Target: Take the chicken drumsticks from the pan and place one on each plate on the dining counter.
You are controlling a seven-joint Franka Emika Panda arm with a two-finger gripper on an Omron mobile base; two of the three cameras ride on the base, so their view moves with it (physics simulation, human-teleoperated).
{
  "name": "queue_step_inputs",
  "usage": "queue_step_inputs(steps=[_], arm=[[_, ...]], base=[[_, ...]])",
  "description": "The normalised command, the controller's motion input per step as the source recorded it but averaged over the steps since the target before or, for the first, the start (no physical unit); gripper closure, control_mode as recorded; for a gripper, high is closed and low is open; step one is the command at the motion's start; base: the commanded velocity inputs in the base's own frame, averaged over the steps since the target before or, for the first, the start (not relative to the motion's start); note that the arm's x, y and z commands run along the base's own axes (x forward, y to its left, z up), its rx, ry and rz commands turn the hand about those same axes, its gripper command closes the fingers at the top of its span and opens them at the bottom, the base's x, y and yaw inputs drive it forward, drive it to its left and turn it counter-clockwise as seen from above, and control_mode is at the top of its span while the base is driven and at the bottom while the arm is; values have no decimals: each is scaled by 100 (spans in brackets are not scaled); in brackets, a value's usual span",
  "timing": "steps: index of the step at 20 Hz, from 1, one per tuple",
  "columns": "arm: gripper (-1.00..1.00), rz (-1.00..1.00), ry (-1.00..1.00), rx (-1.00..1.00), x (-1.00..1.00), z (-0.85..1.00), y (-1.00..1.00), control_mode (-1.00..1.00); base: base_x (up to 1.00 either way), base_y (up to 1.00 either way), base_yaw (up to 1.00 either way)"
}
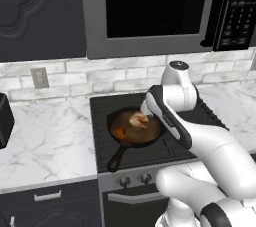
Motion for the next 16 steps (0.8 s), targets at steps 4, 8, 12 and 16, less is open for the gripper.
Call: queue_step_inputs(steps=[4, 8, 12, 16], arm=[[-100, 6, 0, -6, 8, -36, 12, -100], [-100, 4, 0, -3, 13, -34, 9, -100], [-100, 3, 0, 0, 24, -24, 1, -100], [-100, 2, 0, 0, 30, -28, 5, -100]], base=[[0, 0, 0], [0, 0, 0], [0, 0, 0], [0, 0, 0]])
